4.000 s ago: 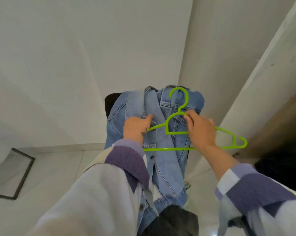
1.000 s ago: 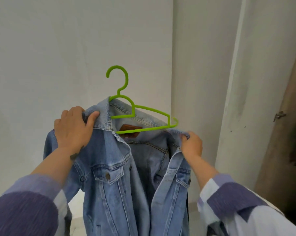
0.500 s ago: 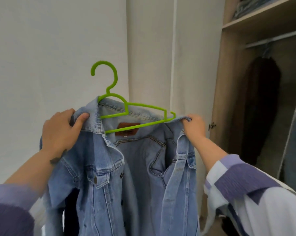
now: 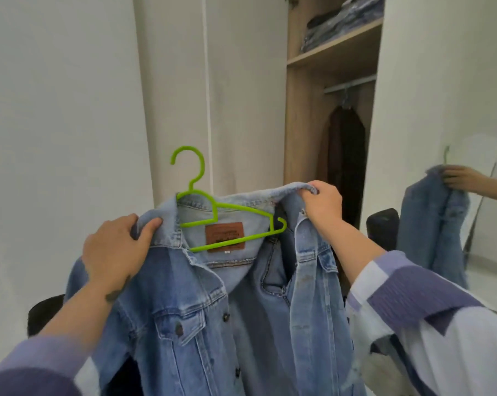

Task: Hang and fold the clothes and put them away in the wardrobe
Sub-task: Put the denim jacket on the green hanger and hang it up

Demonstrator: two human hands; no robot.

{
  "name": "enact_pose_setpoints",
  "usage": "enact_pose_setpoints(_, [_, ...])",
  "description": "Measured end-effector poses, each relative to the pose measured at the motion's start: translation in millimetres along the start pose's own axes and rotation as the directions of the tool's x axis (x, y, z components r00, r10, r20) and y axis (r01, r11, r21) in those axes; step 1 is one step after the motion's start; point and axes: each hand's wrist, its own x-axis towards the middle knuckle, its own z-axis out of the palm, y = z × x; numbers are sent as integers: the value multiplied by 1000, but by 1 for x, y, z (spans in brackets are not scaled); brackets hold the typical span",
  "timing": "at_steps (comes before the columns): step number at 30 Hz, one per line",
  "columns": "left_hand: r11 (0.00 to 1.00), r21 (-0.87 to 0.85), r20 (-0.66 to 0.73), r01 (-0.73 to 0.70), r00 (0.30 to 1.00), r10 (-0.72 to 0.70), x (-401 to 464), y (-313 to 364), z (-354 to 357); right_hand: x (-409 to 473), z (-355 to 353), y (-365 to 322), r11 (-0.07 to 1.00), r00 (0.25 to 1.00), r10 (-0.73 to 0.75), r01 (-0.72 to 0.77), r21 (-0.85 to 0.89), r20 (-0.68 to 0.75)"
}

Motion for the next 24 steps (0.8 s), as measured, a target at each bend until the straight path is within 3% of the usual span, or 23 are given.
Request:
enact_pose_setpoints(6, [977,-63,-45,205,977,-208,-14,76,7,-31,-33,-7,988,978,-147,140,60,149])
enact_pose_setpoints(12, [960,-230,-97,162,977,-189,-11,122,6,-63,-59,11,912,918,-271,341,-229,290])
enact_pose_setpoints(15, [947,-304,-91,104,986,-138,-10,137,9,-53,-71,15,816,931,-335,364,-449,145])
enact_pose_setpoints(18, [935,-351,-86,52,992,-87,-9,148,12,-35,-78,-4,732,847,-525,399,-552,-83])
enact_pose_setpoints(21, [924,-382,-52,5,998,-27,-10,160,17,-18,-71,-35,777,847,-531,481,-405,-11])
enact_pose_setpoints(24, [925,-380,-19,-24,1000,18,-11,167,21,-6,-54,-69,944,941,-326,321,73,85])
